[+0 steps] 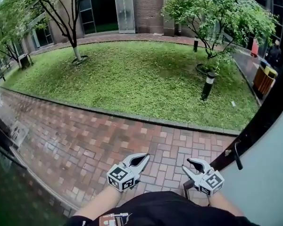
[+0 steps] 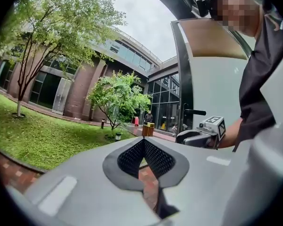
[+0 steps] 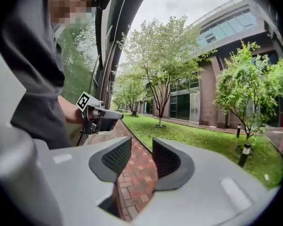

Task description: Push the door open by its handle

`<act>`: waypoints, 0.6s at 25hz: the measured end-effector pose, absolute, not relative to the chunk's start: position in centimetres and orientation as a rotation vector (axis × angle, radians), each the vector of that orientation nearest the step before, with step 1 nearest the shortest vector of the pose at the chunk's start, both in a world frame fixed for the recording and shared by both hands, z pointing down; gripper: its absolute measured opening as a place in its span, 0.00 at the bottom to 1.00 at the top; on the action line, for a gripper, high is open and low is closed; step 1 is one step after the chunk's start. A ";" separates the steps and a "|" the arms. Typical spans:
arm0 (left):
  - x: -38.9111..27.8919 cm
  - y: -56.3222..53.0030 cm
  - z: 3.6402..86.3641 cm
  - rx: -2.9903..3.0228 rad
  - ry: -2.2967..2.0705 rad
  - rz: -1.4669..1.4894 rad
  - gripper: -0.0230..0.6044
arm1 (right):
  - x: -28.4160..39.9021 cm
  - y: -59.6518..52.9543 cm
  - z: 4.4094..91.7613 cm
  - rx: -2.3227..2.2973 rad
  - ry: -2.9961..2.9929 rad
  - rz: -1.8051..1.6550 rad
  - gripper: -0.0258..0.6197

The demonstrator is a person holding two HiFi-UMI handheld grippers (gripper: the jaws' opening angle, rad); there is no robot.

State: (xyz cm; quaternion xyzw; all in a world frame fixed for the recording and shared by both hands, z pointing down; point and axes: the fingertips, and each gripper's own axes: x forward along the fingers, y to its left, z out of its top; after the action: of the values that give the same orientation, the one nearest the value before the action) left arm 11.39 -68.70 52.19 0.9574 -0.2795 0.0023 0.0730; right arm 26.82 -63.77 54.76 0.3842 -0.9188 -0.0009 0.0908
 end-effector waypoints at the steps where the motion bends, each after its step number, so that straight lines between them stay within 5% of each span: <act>1: 11.8 -67.3 52.1 2.871 -0.869 0.008 0.04 | 27.0 -62.8 54.9 1.108 -2.741 -0.019 0.26; 15: 12.5 -46.5 50.7 2.758 -1.156 0.069 0.04 | 25.8 -53.5 55.5 0.832 -2.805 -0.020 0.26</act>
State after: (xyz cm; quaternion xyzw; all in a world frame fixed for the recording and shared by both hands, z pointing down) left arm 12.48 -46.51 50.72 0.9194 -0.3855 0.0232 0.0748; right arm 25.84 -53.52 55.55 0.2826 -0.9531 -0.0068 0.1078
